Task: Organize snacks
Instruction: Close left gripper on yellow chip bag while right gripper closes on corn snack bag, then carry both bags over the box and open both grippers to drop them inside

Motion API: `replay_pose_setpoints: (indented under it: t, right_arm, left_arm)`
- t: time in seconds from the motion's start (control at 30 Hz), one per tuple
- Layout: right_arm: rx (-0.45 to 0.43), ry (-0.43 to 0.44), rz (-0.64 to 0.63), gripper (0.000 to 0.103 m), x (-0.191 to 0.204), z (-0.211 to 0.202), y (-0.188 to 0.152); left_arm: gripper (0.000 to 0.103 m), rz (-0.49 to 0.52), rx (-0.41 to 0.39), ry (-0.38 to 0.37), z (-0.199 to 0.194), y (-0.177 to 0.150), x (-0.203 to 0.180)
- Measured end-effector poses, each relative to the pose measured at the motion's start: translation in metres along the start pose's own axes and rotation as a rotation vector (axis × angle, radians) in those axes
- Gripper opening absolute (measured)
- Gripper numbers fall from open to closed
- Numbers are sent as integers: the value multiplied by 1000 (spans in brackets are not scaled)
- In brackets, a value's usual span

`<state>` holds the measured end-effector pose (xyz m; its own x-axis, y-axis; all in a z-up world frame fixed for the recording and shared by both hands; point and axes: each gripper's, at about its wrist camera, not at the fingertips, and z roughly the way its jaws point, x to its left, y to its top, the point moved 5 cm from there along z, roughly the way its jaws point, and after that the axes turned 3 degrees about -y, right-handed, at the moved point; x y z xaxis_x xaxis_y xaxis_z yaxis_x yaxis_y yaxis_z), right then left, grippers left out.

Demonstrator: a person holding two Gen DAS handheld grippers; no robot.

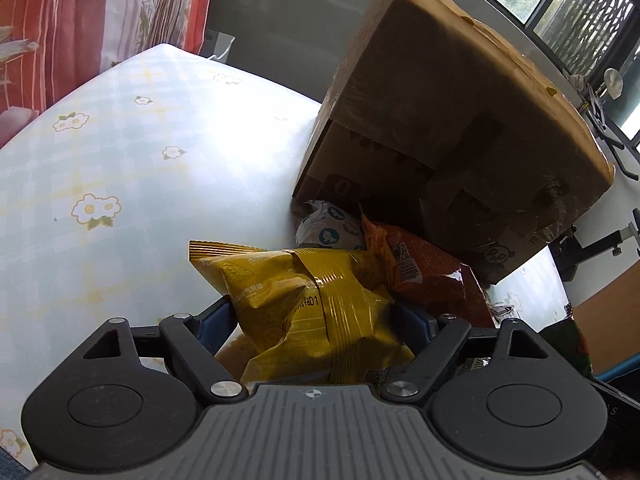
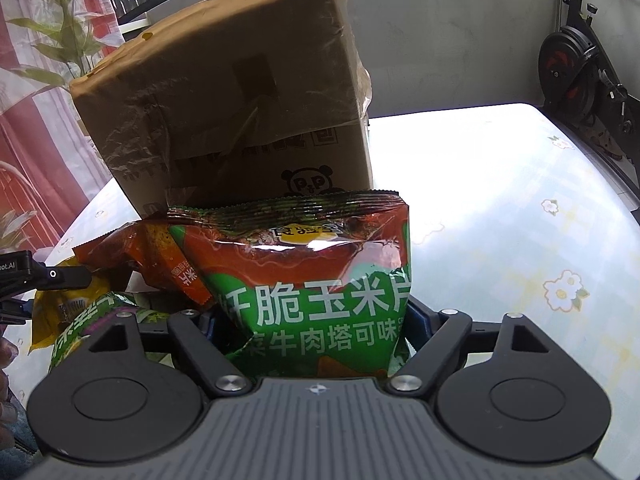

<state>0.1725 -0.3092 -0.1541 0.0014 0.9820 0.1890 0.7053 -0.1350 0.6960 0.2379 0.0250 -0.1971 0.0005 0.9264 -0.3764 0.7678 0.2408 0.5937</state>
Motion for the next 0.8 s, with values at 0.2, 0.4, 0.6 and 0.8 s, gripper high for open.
replay_pose_setpoints:
  t: [0.2,0.4,0.6,0.8]
  right_arm:
    - [-19,21,2,75,0,-8,2]
    - [-58,21,13,75,-5,-21,9]
    - [-131,21,15,75,-8,-38,30]
    - [-254,33,-16,75,0,-66,70]
  left_arm:
    - [80,47,-91,38,-39,10,-1]
    - [80,97,-204,121,-72,27,1]
    - [80,184,-328,123,-99,57,-20]
    - [80,292,-438,76,-115,92,-57]
